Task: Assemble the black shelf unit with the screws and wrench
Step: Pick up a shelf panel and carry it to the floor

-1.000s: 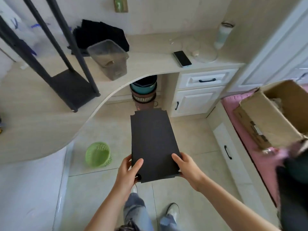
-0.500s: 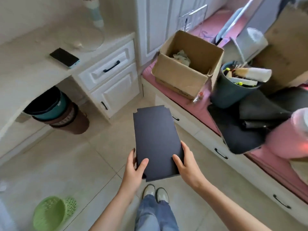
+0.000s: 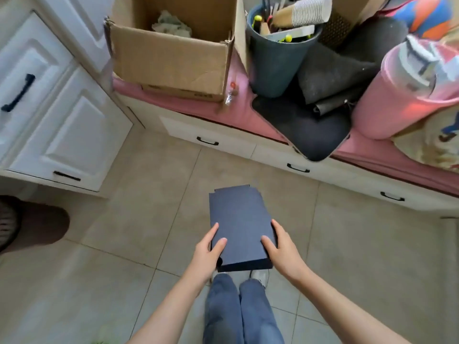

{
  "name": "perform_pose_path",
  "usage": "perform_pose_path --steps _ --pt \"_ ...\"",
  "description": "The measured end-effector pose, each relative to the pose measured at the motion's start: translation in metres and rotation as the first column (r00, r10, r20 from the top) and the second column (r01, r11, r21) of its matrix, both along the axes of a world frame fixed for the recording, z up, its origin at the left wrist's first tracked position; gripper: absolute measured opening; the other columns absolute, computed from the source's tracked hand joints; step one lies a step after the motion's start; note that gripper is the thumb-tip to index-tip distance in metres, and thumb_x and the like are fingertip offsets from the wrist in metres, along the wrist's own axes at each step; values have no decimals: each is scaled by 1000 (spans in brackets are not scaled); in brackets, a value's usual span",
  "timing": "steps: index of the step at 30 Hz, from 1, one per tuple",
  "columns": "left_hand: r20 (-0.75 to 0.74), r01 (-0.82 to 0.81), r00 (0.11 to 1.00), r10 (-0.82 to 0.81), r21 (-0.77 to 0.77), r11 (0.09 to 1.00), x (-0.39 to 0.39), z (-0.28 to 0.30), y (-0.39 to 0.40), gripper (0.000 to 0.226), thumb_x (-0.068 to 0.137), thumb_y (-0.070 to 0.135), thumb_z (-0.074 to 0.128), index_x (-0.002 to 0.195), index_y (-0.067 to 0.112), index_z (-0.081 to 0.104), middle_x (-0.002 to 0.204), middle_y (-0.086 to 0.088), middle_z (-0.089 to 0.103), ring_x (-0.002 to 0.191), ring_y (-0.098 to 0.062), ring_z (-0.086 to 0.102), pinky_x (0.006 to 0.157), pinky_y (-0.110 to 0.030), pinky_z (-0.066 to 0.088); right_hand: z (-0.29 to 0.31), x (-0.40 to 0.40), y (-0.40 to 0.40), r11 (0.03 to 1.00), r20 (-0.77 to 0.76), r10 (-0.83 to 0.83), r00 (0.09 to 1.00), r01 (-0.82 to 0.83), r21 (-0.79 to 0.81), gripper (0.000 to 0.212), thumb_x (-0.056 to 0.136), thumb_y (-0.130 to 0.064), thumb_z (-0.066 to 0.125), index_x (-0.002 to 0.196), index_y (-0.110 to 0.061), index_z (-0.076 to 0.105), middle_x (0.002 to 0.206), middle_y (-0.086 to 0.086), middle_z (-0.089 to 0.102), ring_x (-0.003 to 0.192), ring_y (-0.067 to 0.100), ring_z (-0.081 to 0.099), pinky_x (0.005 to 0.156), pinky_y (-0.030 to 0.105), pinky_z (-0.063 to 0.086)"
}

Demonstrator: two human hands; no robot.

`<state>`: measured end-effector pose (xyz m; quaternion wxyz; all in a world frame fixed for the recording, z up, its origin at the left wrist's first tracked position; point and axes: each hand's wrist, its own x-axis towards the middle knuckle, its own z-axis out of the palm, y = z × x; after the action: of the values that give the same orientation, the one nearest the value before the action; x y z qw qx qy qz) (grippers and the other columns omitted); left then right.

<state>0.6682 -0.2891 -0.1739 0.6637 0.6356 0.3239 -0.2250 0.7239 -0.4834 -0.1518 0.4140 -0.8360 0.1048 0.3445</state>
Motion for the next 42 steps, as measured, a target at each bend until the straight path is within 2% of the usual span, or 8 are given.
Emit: perform_pose_path --steps 3,10,14,20,26,35,39,42 --pt "-91 9 996 -10 -17 1000 2 -43 -15 53 103 23 55 152 28 37 149 0 49 130 -20 54 110 -45 44 -48 -1 -16 999 -65 -36 997 37 6 50 101 -25 49 148 -23 33 137 1 49 122 15 47 103 31 40" --pt "-150 61 987 -51 57 997 23 -206 -35 53 101 26 57 151 30 39 151 1 46 134 -22 50 112 -48 42 -212 11 -40 997 -122 -75 990 78 19 54 101 -26 52 150 -21 31 129 -6 45 115 8 42 96 20 33" --pt "-127 77 990 -60 131 988 34 -299 -31 52 101 29 57 149 37 39 143 6 49 114 -18 55 92 -34 50 -310 24 -36 998 -93 -57 994 60 37 56 100 -28 53 151 -20 30 139 -1 46 116 8 42 100 21 34" --pt "-52 35 998 -27 173 984 43 -414 -5 54 101 26 58 151 32 38 149 2 48 128 -24 54 87 -26 54 -434 37 -9 997 17 -8 1000 6 81 51 100 -27 54 147 -20 36 134 -7 49 120 11 46 96 19 36" --pt "22 -67 998 64 150 987 39 -483 15 53 98 26 62 144 43 40 131 26 54 100 10 63 63 -21 54 -502 42 14 982 93 -11 996 -6 188 45 99 -20 56 130 -42 32 116 -39 38 103 -29 43 80 -6 34" --pt "53 -64 997 55 170 983 14 -534 21 67 97 24 63 148 46 26 132 52 36 120 29 39 89 -4 43 -553 26 22 984 115 32 993 -51 173 62 96 -16 60 148 -24 29 128 -29 35 108 -31 35 86 -9 25" --pt "-92 -76 992 86 109 991 -4 -549 16 85 97 17 62 157 36 5 145 22 33 130 -7 47 99 -33 53 -563 12 20 988 27 75 997 -78 134 60 92 -9 62 137 -33 29 121 -28 39 109 -9 42 81 -10 26" --pt "-222 -43 972 77 153 987 -17 -559 14 77 96 13 65 156 26 20 137 1 46 118 -22 55 78 -22 57 -570 4 16 988 -111 80 991 -64 141 48 93 -7 61 124 -31 35 121 -18 50 107 3 52 75 -7 34"
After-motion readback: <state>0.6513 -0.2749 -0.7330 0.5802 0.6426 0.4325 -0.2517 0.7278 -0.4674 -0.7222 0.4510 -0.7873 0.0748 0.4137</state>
